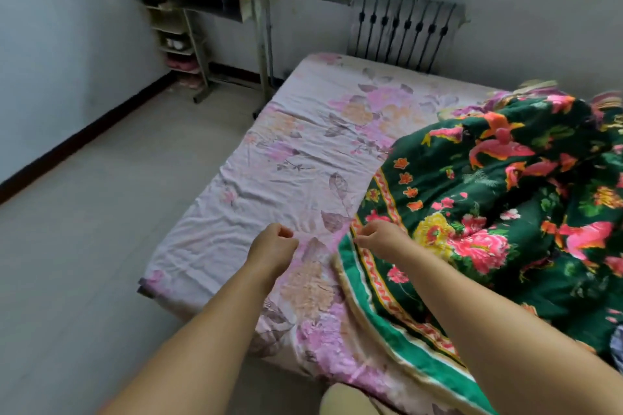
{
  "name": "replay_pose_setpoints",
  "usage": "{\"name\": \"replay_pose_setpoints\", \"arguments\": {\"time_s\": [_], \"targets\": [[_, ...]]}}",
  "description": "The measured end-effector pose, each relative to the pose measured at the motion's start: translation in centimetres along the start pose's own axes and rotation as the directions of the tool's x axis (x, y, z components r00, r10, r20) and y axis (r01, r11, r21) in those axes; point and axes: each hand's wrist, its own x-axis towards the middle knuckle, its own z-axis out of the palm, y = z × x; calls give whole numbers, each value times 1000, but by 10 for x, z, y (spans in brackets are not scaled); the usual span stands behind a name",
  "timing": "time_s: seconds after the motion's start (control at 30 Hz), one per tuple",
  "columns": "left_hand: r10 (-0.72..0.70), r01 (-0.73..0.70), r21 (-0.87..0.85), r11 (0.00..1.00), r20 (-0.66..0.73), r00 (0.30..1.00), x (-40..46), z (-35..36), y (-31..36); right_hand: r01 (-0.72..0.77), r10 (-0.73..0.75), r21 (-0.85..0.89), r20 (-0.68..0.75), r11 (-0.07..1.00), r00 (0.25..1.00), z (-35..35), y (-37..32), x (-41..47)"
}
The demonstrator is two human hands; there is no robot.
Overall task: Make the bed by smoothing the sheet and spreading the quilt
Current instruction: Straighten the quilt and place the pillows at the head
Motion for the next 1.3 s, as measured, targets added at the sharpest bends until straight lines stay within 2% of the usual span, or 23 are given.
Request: {"name": "replay_pose_setpoints", "arguments": {"time_s": [0.23, 0.43, 0.53, 0.67, 0.77, 0.9, 1.0, 1.1, 1.3], "targets": [[-55, 49, -61, 997, -102, 993, 10, -72, -22, 91, -93, 19, 131, 996, 987, 54, -64, 31], [-102, 96, -77, 992, -84, 991, 54, -133, -35, -13, -5, 67, 255, 998, 967, 101, -114, 73], [-119, 113, -67, 991, -95, 988, 91, -170, -35, -86, 38, 161, 280, 983, 959, 120, -147, 110], [-159, 162, 33, 986, -70, 985, 133, -221, -28, -203, 114, 254, 326, 946, 938, 141, -198, 151], [-142, 148, 102, 984, -61, 988, 163, -258, -23, -214, 116, 268, 338, 939, 934, 158, -236, 175], [-166, 171, 82, 982, -62, 984, 195, -298, -27, -219, 104, 282, 373, 934, 922, 176, -282, 197], [-198, 203, 139, 969, -45, 979, 229, -322, -35, -211, 88, 328, 354, 921, 931, 185, -310, 216], [-186, 179, 194, 965, 16, 983, 271, -337, -38, -264, 146, 384, 309, 885, 940, 188, -327, 236], [-75, 0, 289, 957, 248, 966, 343, -358, -29, -366, 349, 532, 138, 763, 927, 193, -345, 253]]}}
